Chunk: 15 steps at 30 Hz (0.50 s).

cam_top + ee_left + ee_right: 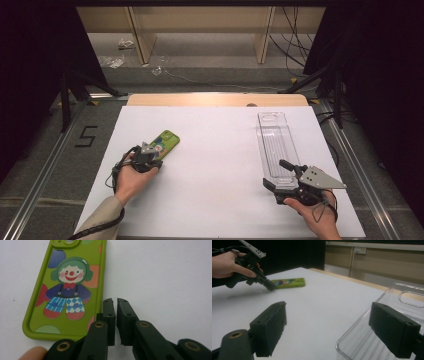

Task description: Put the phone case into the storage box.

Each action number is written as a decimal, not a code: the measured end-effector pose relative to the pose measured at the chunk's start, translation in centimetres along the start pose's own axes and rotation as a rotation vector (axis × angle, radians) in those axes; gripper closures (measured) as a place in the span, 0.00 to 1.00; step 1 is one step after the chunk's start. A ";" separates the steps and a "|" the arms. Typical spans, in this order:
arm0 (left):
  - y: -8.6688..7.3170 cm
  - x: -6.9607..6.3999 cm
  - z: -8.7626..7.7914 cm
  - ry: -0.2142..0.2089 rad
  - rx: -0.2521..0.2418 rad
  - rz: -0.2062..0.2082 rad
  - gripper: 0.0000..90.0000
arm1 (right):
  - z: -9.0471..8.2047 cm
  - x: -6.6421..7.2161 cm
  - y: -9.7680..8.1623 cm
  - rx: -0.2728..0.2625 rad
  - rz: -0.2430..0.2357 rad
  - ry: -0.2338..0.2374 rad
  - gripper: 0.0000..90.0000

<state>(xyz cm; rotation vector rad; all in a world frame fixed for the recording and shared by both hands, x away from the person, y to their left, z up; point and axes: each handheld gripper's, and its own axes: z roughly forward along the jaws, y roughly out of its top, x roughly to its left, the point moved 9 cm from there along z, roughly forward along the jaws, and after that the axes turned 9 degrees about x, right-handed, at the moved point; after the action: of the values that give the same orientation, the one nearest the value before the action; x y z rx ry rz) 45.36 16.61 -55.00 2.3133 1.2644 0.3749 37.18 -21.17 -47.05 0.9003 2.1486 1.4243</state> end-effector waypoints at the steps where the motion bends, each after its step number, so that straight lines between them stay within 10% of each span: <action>1: 0.2 -0.1 -0.2 -0.003 -0.003 0.007 0.92 | 0.0 0.0 0.0 0.000 0.000 0.000 0.17; 15: 1.4 2.6 -0.8 0.025 0.072 0.088 0.30 | 0.0 0.0 0.1 -0.004 -0.002 -0.004 0.17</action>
<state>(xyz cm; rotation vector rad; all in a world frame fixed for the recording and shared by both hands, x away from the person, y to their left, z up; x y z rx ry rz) 47.38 18.40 -53.57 2.4382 1.2094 0.3942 37.20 -21.17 -46.92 0.8988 2.1426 1.4242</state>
